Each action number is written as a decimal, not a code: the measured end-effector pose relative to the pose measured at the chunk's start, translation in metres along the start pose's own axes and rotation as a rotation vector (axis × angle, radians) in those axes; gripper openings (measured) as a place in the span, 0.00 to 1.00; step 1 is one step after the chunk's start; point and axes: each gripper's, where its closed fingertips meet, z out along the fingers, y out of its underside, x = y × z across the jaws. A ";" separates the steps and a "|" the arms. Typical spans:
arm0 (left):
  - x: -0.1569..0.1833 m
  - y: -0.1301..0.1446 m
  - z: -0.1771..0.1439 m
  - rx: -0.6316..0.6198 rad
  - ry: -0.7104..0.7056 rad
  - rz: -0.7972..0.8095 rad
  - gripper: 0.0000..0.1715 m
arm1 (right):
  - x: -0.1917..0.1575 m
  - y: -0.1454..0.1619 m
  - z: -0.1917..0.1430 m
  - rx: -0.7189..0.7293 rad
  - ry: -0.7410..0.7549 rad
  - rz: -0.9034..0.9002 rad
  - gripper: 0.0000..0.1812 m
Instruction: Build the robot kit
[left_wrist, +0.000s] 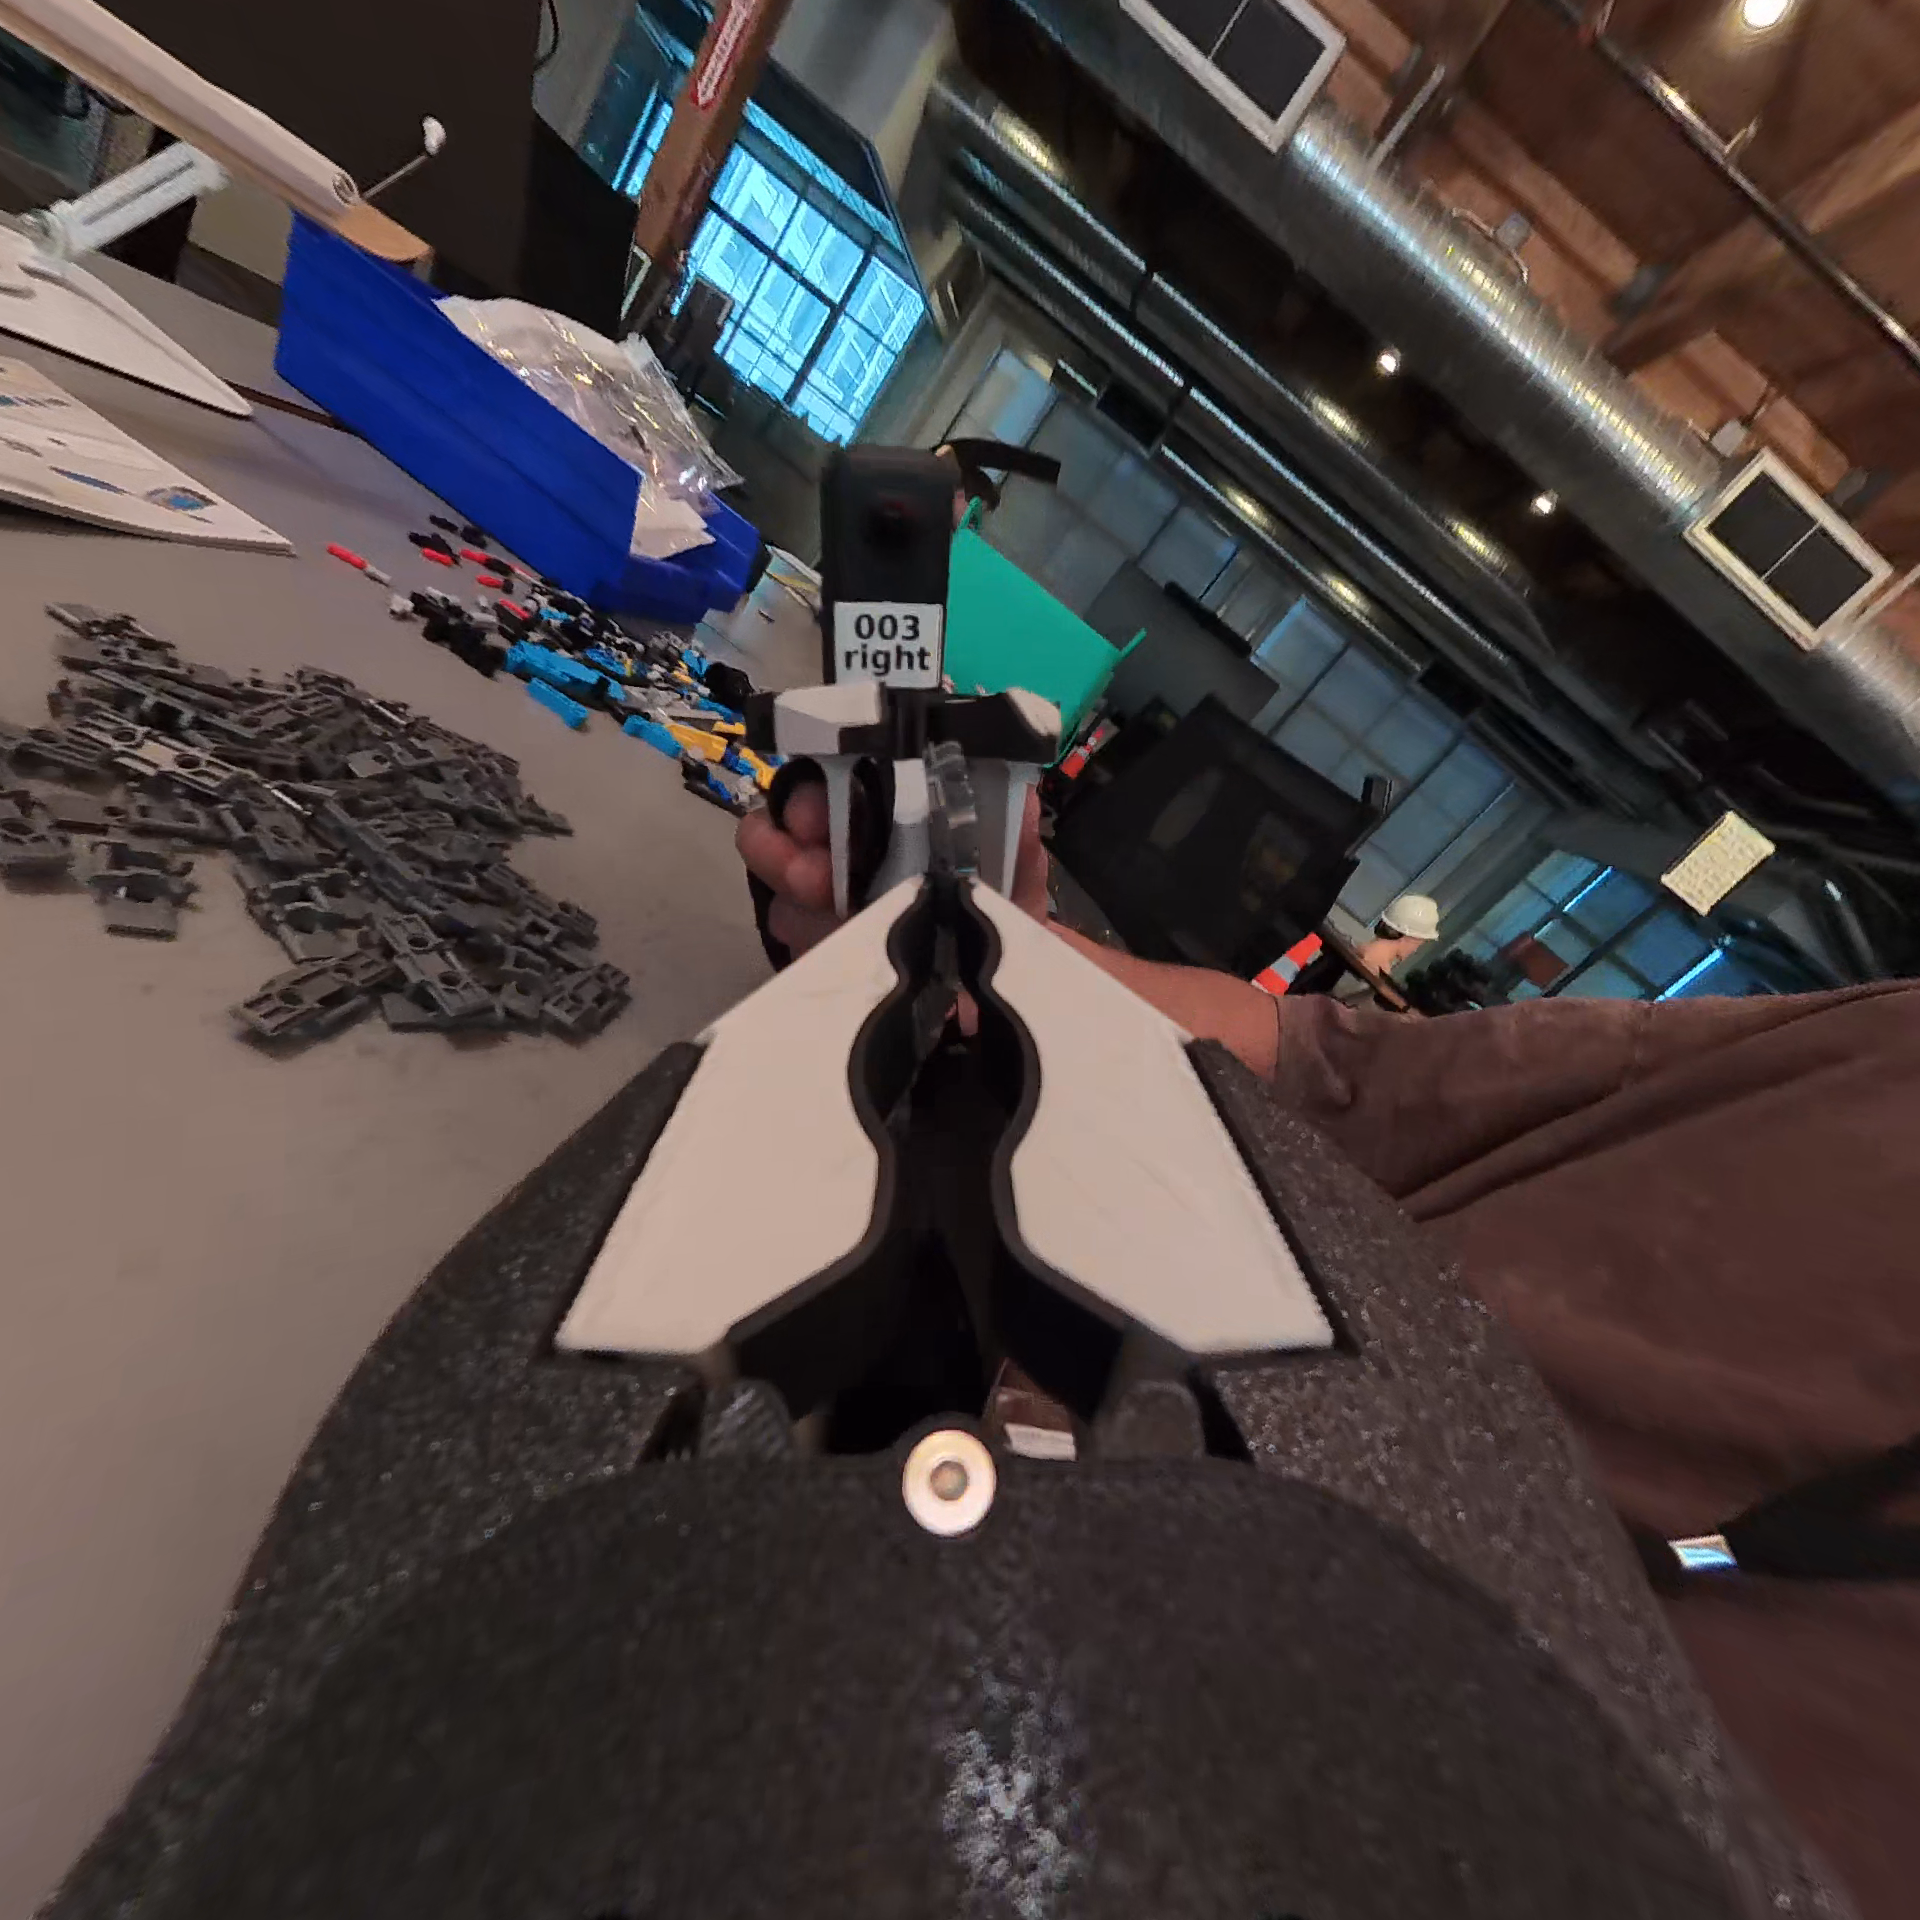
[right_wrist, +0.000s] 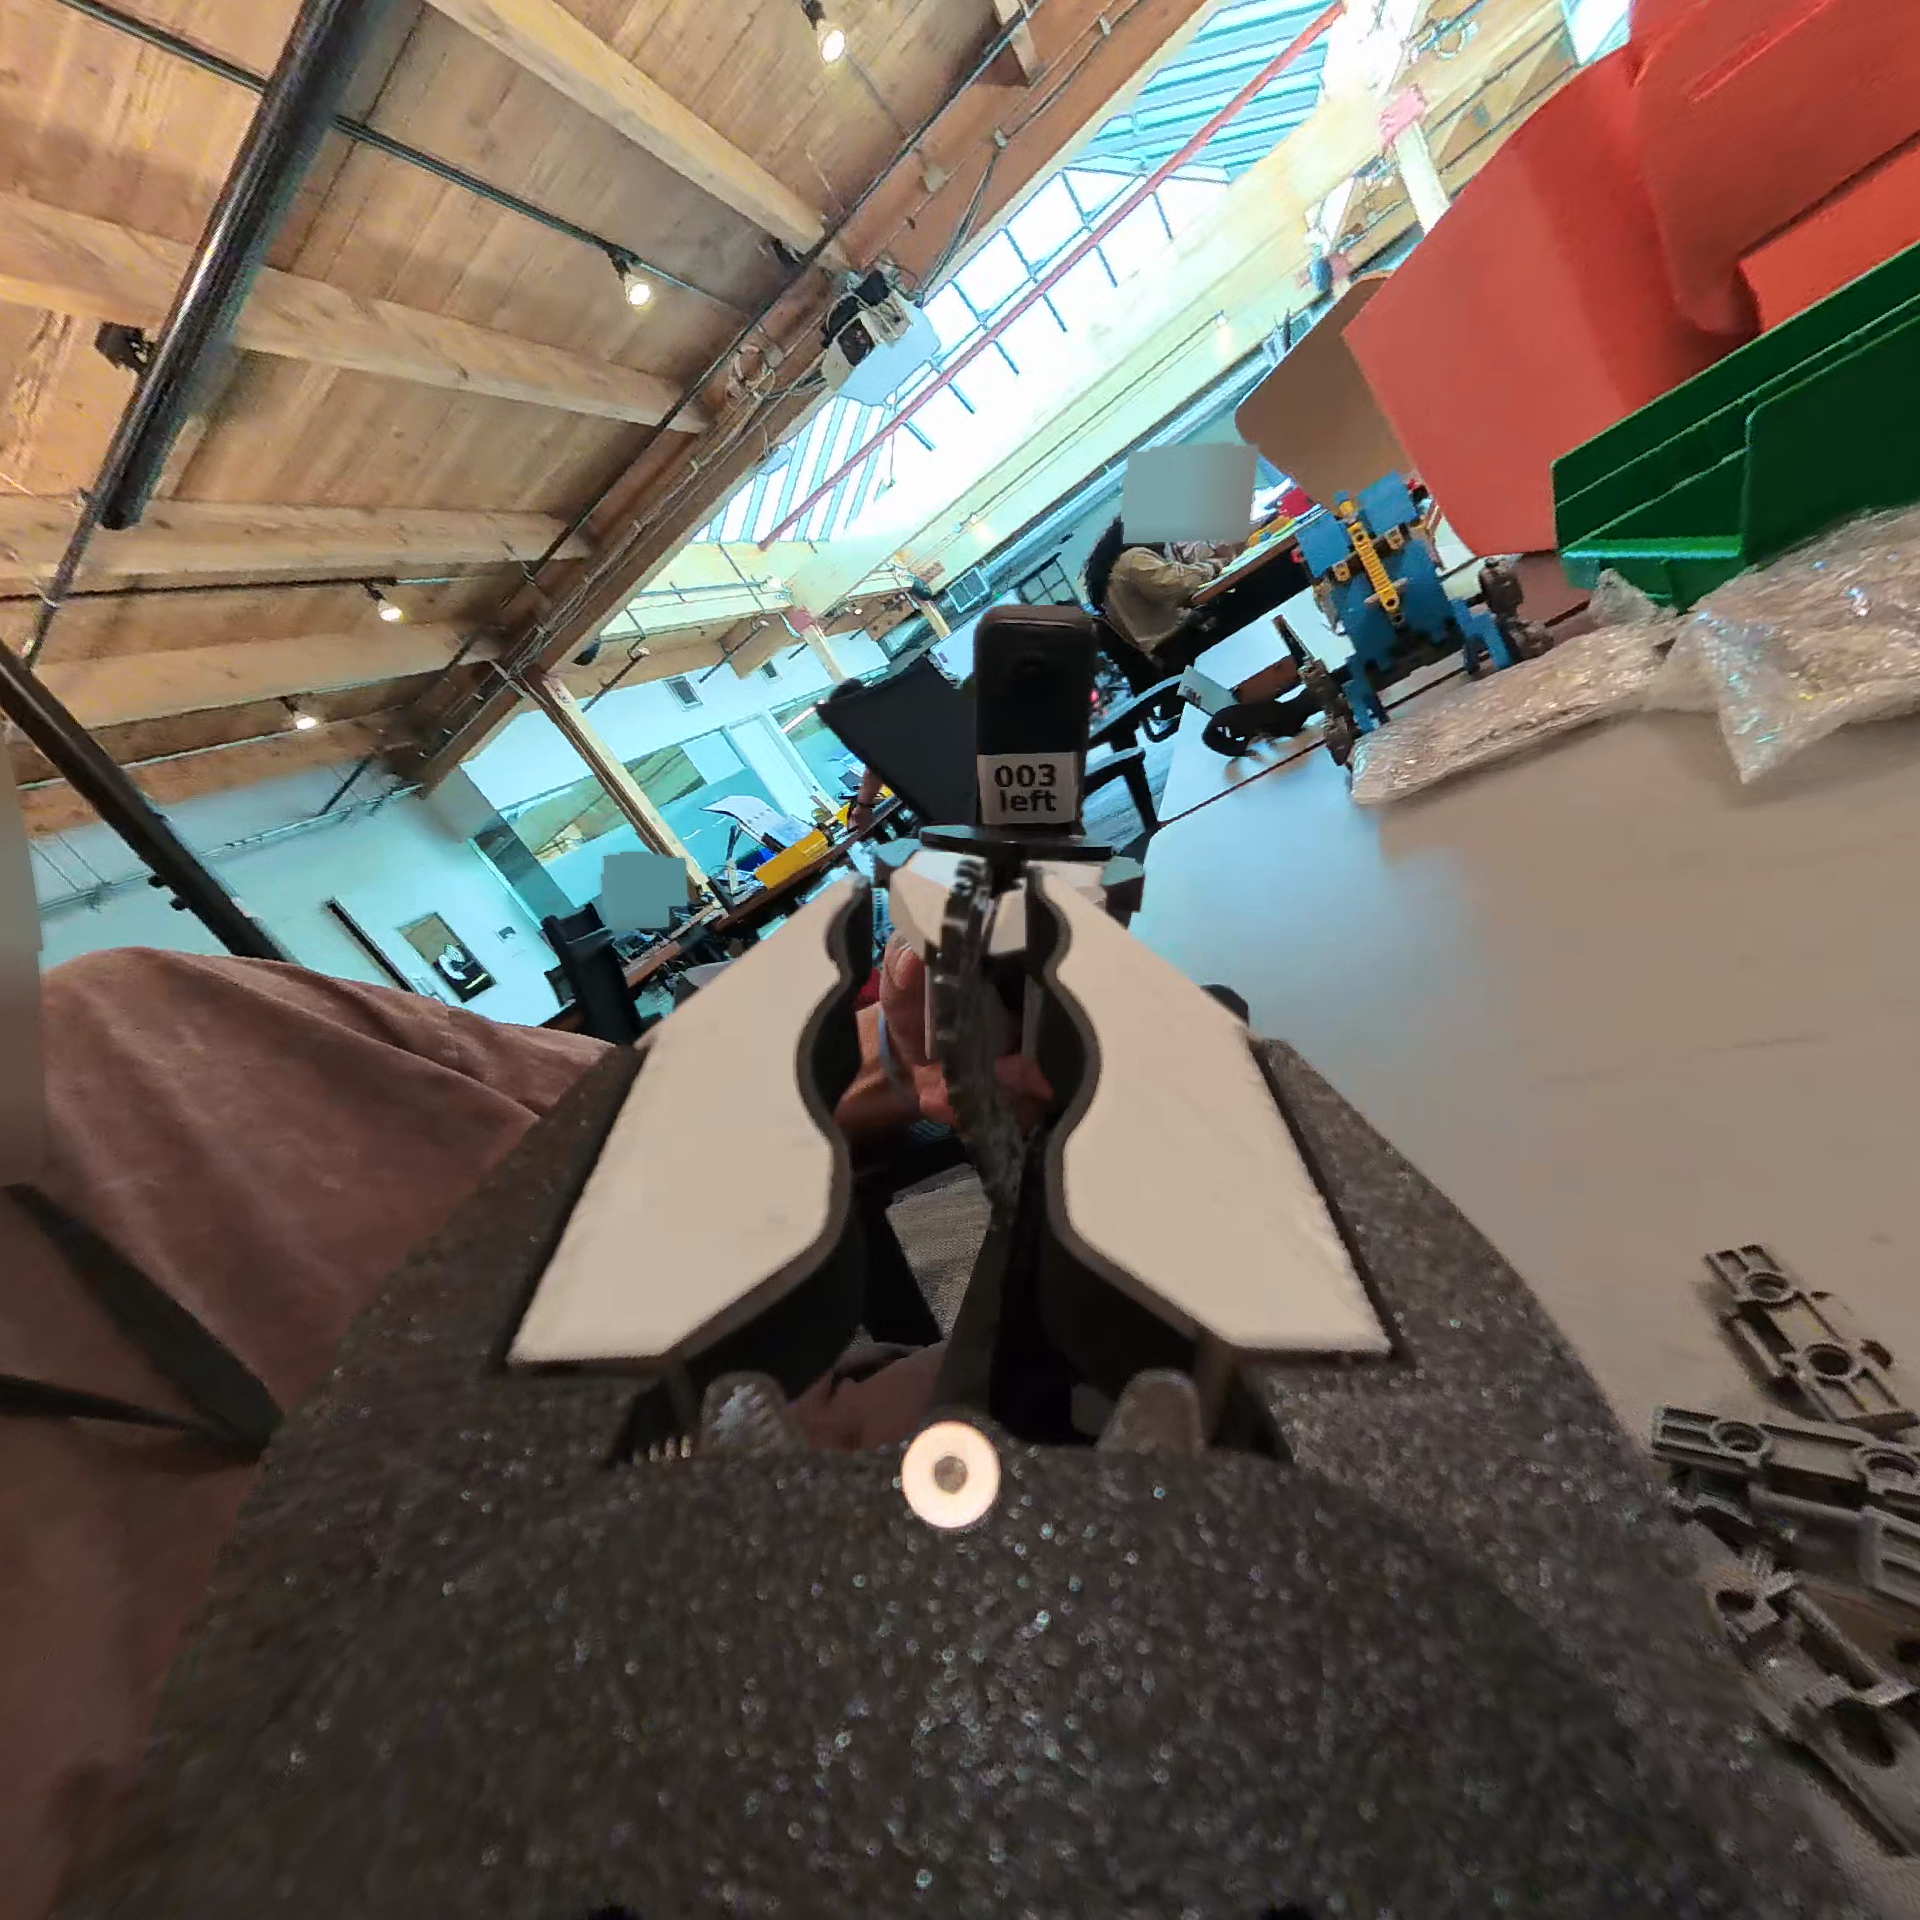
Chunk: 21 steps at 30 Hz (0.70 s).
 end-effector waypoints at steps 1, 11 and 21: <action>0.001 0.001 0.001 -0.009 0.004 0.006 0.01 | -0.003 0.001 0.000 -0.009 -0.026 0.006 0.10; 0.003 -0.003 -0.002 0.030 0.011 0.016 0.01 | 0.005 0.005 0.000 -0.024 0.005 0.038 0.06; 0.007 -0.012 -0.002 0.099 0.009 0.061 0.16 | 0.001 0.008 0.002 -0.048 0.036 -0.040 0.01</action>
